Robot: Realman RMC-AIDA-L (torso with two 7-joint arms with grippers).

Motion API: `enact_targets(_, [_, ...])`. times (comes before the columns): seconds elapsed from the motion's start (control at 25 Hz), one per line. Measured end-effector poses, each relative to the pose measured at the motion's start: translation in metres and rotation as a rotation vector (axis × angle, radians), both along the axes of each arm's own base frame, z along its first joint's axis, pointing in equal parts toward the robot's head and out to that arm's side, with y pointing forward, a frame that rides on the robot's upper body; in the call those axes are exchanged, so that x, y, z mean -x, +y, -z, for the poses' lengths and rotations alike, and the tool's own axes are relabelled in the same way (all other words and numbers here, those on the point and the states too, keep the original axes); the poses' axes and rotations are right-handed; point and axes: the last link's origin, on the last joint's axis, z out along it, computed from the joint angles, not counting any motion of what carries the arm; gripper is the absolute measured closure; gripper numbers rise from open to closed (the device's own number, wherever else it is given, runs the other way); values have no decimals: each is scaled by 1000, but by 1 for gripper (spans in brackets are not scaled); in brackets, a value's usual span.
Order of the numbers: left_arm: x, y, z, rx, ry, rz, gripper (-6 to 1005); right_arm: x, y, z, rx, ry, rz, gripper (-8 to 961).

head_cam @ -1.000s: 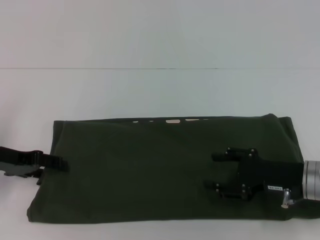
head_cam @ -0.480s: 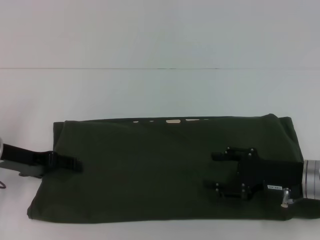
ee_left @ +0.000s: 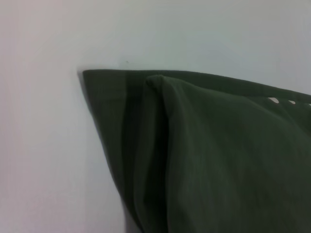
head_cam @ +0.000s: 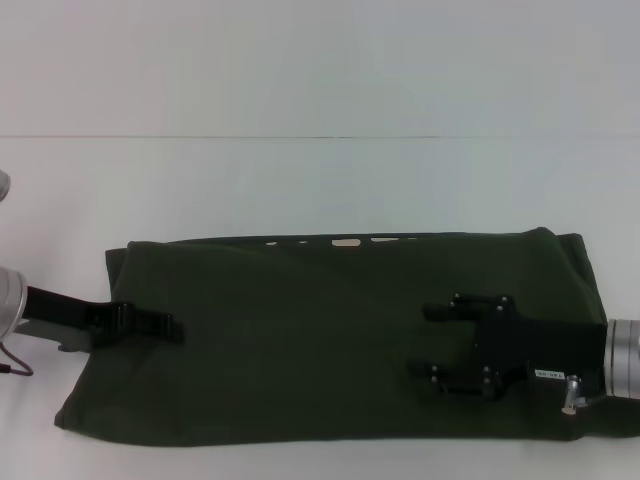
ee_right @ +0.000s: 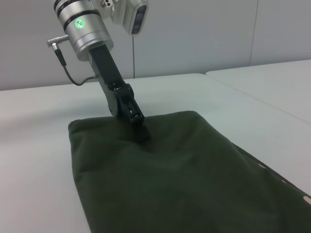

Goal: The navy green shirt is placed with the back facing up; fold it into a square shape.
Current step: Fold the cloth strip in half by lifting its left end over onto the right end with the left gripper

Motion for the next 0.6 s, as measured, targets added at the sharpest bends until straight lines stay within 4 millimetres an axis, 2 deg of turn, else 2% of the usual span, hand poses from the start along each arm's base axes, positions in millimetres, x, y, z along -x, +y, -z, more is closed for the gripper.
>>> enact_targets(0.44, [3,-1,-4,-16,10,-7,171,1,1,-1,2,1,10,205])
enact_targets(0.6, [4,-1,-4,-18,12,-5,413,0,1,-1,2,1,10,204])
